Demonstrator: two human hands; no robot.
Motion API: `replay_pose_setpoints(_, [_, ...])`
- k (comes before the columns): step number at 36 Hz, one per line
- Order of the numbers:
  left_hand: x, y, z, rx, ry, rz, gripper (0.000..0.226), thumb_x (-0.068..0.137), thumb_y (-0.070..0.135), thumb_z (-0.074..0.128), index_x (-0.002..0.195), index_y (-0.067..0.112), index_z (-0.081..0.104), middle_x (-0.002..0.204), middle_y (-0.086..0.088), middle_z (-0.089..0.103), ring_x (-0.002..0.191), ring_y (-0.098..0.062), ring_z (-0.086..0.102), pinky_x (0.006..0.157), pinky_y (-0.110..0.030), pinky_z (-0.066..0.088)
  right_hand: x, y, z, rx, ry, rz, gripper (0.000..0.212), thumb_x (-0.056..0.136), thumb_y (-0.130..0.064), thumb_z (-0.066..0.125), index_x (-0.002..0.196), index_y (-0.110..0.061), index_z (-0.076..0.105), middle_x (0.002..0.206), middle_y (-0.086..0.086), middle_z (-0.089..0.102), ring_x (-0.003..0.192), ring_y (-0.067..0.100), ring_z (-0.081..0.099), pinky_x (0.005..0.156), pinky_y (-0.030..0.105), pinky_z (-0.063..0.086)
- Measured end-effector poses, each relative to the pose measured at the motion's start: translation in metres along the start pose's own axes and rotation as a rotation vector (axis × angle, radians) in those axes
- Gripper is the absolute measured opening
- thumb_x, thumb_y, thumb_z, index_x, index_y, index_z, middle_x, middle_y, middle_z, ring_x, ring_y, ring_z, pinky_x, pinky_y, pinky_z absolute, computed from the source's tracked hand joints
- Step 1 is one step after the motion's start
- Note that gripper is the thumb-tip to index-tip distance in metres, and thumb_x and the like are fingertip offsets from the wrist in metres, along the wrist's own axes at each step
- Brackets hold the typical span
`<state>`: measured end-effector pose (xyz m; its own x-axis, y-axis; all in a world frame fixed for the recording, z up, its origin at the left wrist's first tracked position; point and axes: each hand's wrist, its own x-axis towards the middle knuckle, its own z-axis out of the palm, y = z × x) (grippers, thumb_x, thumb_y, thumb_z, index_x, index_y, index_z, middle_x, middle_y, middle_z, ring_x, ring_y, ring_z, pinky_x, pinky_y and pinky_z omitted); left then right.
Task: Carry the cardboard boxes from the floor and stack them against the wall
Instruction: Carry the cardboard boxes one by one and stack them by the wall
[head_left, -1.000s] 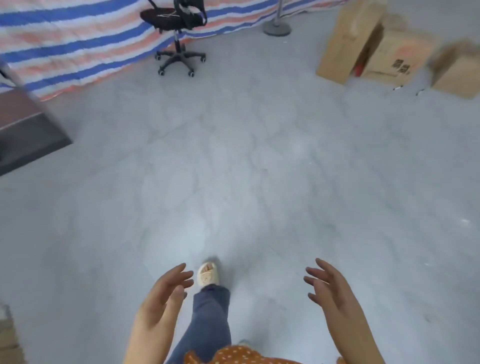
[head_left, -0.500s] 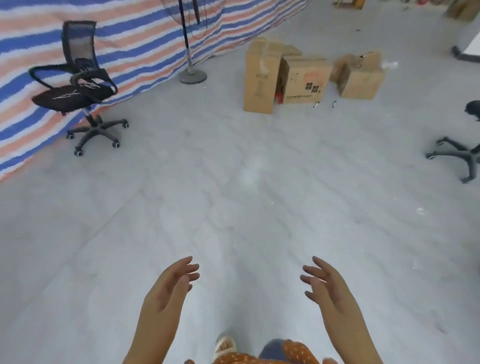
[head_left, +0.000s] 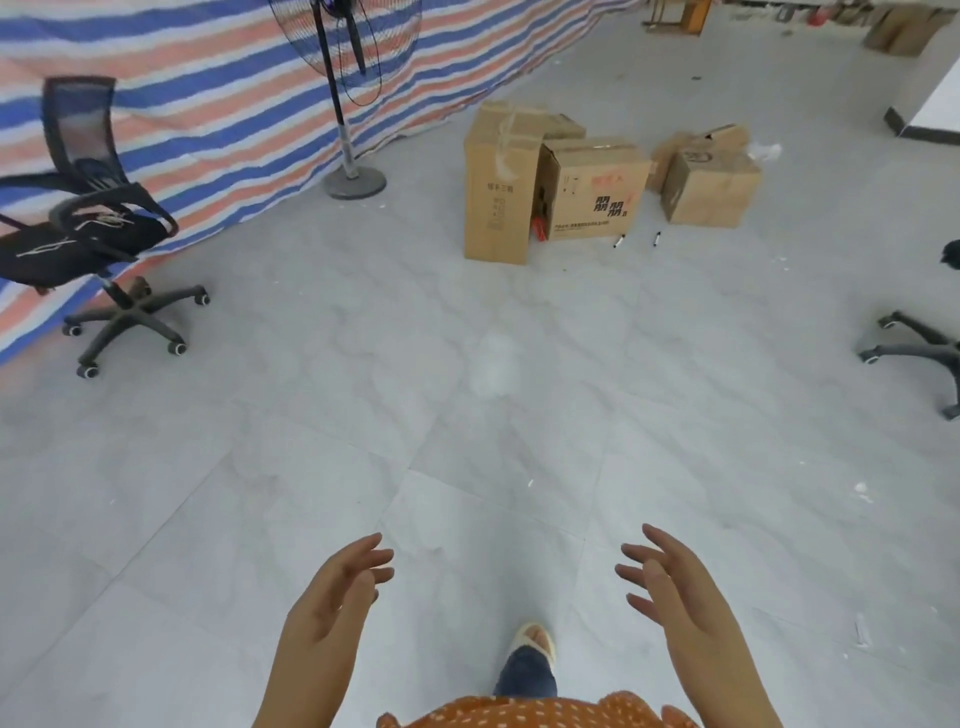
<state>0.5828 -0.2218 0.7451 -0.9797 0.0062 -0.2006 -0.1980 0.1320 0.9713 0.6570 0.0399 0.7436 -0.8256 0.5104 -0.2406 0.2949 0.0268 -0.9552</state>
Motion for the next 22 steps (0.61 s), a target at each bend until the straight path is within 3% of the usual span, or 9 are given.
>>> replay_pose_setpoints(1, [0.016,0.007,0.012,-0.016,0.011,0.01,0.042,0.095,-0.006,0.042,0.102,0.023,0.071,0.098,0.006,0.072,0.092,-0.012,0.068,0.084,-0.027,0.053,0.023,-0.007,-0.004,-0.005,0.003,-0.021,0.02,0.093,-0.026,0.055,0.112,-0.034,0.056,0.106,-0.003,0.069,0.096,0.01,0.068,0.083,0.032,0.056])
replay_pose_setpoints(3, [0.048,0.022,0.037,-0.043,0.027,0.038,0.037,0.095,-0.006,0.041,0.106,0.018,0.066,0.099,0.006,0.072,0.092,-0.013,0.068,0.083,-0.025,0.053,0.067,-0.025,-0.012,-0.052,0.003,-0.058,0.029,0.097,-0.011,0.046,0.114,-0.032,0.056,0.108,-0.003,0.068,0.095,0.006,0.067,0.083,0.028,0.056])
replay_pose_setpoints(8, [0.112,0.047,0.086,-0.064,0.019,0.023,0.021,0.092,0.014,0.056,0.11,0.021,0.065,0.102,0.007,0.07,0.093,-0.008,0.067,0.088,-0.021,0.052,0.152,-0.051,-0.023,-0.071,-0.026,-0.061,0.028,0.098,-0.018,0.044,0.12,-0.033,0.054,0.105,-0.016,0.068,0.098,0.003,0.066,0.087,0.029,0.05])
replay_pose_setpoints(12, [0.156,0.056,0.107,-0.03,0.033,-0.003,0.031,0.096,-0.001,0.045,0.108,0.02,0.065,0.101,0.009,0.071,0.093,-0.009,0.067,0.085,-0.022,0.053,0.204,-0.06,-0.02,-0.06,-0.025,-0.027,0.029,0.098,-0.014,0.045,0.118,-0.032,0.056,0.105,-0.012,0.069,0.097,0.005,0.067,0.085,0.031,0.051])
replay_pose_setpoints(17, [0.226,0.059,0.13,0.026,0.068,-0.053,0.039,0.096,0.003,0.043,0.101,0.031,0.07,0.099,0.011,0.071,0.093,-0.008,0.067,0.085,-0.02,0.053,0.273,-0.059,-0.008,-0.065,-0.026,0.037,0.029,0.097,-0.015,0.046,0.118,-0.032,0.055,0.108,-0.007,0.068,0.097,0.006,0.067,0.084,0.031,0.052])
replay_pose_setpoints(22, [0.32,0.074,0.157,0.032,0.062,-0.049,0.022,0.096,0.017,0.053,0.102,0.031,0.069,0.1,0.012,0.07,0.095,-0.008,0.066,0.09,-0.036,0.053,0.361,-0.071,0.012,-0.048,0.014,0.049,0.028,0.098,-0.014,0.046,0.118,-0.031,0.056,0.108,-0.006,0.068,0.095,0.006,0.068,0.082,0.02,0.055])
